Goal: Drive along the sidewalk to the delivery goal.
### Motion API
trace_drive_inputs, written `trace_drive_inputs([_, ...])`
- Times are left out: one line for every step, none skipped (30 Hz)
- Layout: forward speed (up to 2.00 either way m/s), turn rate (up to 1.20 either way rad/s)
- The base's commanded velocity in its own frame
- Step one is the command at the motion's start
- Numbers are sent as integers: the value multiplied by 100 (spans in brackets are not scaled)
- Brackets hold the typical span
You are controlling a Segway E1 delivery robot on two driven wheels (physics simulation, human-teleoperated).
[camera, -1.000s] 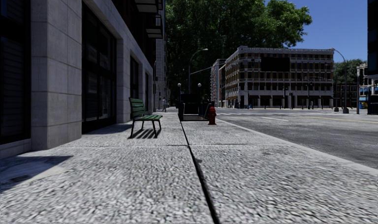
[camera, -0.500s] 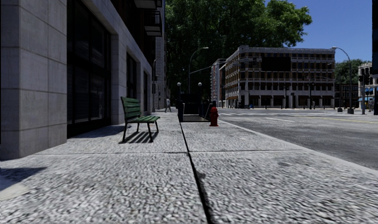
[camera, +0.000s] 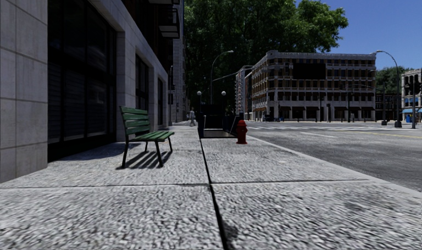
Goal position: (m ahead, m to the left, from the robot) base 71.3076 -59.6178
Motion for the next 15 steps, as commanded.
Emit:
trace_drive_inputs([165,0])
trace_drive_inputs([165,0])
trace_drive_inputs([165,0])
trace_drive_inputs([165,0])
trace_drive_inputs([165,0])
trace_drive_inputs([165,0])
trace_drive_inputs([165,0])
trace_drive_inputs([165,0])
trace_drive_inputs([165,0])
trace_drive_inputs([165,0])
trace_drive_inputs([165,0])
trace_drive_inputs([165,0])
trace_drive_inputs([165,0])
trace_drive_inputs([165,0])
trace_drive_inputs([165,0])
